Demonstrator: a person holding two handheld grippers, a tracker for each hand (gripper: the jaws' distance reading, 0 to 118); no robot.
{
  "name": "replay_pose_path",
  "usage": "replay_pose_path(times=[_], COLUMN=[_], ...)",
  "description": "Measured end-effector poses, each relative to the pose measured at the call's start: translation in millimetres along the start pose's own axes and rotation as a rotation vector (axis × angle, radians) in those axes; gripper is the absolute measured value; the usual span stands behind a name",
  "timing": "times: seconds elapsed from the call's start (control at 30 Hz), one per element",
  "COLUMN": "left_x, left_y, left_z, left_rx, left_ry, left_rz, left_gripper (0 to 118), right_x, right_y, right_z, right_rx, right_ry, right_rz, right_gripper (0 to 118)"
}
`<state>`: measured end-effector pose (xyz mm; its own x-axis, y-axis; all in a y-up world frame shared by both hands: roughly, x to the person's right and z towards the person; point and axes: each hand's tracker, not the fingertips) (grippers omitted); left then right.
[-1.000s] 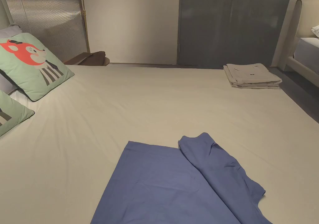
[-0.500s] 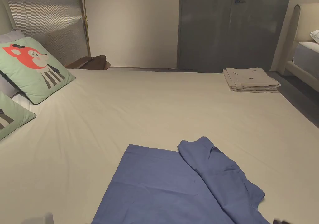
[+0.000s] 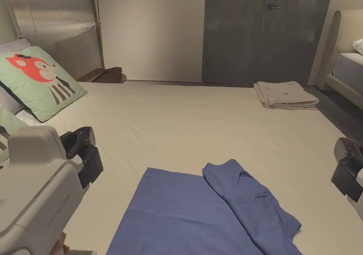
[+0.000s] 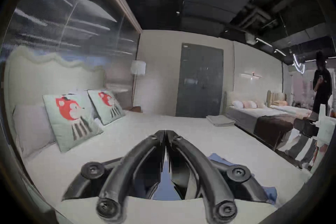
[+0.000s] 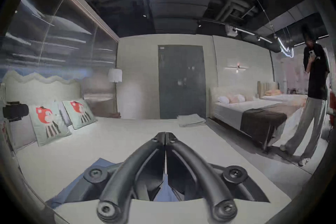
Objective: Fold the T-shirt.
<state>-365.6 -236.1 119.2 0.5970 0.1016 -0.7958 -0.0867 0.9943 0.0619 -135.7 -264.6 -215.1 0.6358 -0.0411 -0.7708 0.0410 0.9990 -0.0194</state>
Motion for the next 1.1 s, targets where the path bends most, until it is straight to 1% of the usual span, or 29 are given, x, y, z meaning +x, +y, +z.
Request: replay_pose_path(times=[0.07, 0.17, 0.33, 0.37, 0.4, 0.43, 0.47, 0.5, 0.53, 0.6, 0.73, 0.9, 0.93, 1.03, 1.1], left_x=[1, -3, -11, -15, -16, -17, -18, -18, -18, -18, -16, -7, -6, -3, -2], left_y=[1, -2, -23, -32, -42, -51, -63, -73, -85, -109, -157, -204, -211, -226, -225], left_z=[-11, -43, -134, -162, -186, -207, -232, -255, -276, -313, -373, -410, -414, -419, -415], left_rx=[-0.012, -0.081, -0.301, -0.371, -0.427, -0.470, -0.543, -0.608, -0.679, -0.733, -0.858, -0.961, -0.970, -0.995, -0.967], left_ry=[-0.018, -0.039, -0.085, -0.104, -0.112, -0.103, -0.106, -0.128, -0.128, -0.114, -0.064, -0.037, -0.039, -0.025, -0.029], left_rz=[0.006, -0.003, -0.009, -0.019, -0.022, -0.013, -0.020, -0.015, -0.012, -0.007, -0.056, -0.046, -0.046, -0.074, -0.083], left_gripper=[0, 0, 1, 3, 12, 30, 61, 79, 89, 90, 90, 90, 88, 64, 63], right_x=[-4, -7, -8, -8, -8, -8, -6, -5, -4, -1, 4, 10, 12, 17, 19], right_y=[0, -4, -17, -20, -24, -28, -33, -38, -42, -52, -72, -90, -94, -105, -112], right_z=[-5, -15, -41, -48, -54, -60, -67, -74, -80, -94, -119, -139, -142, -151, -157], right_rx=[0.002, -0.016, -0.071, -0.084, -0.098, -0.113, -0.132, -0.147, -0.163, -0.196, -0.256, -0.309, -0.316, -0.350, -0.378], right_ry=[0.007, 0.012, 0.009, 0.004, 0.001, -0.001, -0.004, -0.008, -0.013, -0.022, -0.041, -0.060, -0.061, -0.066, -0.063], right_rz=[0.004, 0.008, 0.015, 0.018, 0.020, 0.020, 0.018, 0.019, 0.021, 0.031, 0.033, 0.036, 0.039, 0.036, 0.037], right_gripper=[0, 0, 0, 0, 0, 0, 0, 0, 0, 0, 0, 0, 0, 0, 0])
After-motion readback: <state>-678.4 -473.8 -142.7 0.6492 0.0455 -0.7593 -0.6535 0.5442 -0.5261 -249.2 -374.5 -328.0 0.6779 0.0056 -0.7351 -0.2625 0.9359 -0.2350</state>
